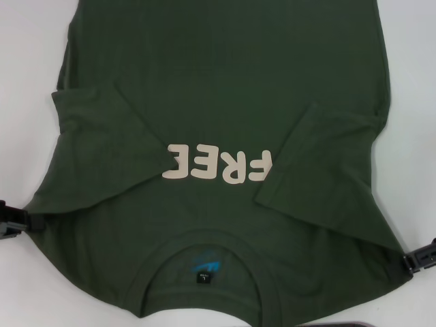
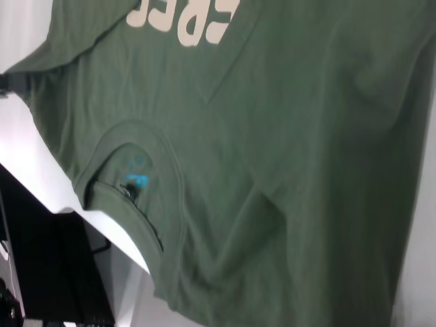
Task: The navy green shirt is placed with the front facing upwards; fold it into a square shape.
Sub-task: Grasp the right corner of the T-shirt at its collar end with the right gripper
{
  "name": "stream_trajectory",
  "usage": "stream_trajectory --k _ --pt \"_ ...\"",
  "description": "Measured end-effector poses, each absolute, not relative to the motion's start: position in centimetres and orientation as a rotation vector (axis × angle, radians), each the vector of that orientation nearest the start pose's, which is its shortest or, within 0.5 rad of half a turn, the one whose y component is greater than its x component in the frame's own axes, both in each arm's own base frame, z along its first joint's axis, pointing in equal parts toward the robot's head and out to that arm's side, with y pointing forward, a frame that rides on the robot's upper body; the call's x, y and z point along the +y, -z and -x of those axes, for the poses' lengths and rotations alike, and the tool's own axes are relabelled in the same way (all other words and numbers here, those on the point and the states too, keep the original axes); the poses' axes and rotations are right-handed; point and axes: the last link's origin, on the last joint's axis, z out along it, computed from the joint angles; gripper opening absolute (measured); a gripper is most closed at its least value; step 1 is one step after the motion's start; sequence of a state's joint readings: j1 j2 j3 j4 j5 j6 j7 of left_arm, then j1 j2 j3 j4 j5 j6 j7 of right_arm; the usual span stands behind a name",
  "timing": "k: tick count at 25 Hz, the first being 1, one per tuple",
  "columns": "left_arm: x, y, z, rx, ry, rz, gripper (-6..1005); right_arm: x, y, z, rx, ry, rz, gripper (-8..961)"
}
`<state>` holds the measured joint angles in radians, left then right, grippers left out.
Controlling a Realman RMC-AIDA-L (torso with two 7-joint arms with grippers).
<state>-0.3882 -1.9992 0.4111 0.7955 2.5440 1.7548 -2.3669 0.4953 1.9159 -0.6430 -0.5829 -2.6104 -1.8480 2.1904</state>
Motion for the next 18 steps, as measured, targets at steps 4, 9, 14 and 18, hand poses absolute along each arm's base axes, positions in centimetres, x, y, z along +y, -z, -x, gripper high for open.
stream_trajectory --k 4,9,14,18 --pt "24.91 -5.84 36.43 2.365 -0.318 -2.244 33 24.85 -3.93 -34.51 2.074 0.094 2.541 851" --pt "24.9 -5.85 36.44 2.366 -0.317 -2.244 33 25.07 -3.84 -34.15 2.065 0.061 2.557 852" --pt "24.87 -5.83 36.46 2.366 -0.31 -2.243 34 25.21 -3.74 -33.95 2.055 0.058 2.57 852" --pt "24.88 -5.83 36.44 2.365 -0.309 -2.243 34 25.31 -3.54 -33.72 2.052 0.058 2.582 852"
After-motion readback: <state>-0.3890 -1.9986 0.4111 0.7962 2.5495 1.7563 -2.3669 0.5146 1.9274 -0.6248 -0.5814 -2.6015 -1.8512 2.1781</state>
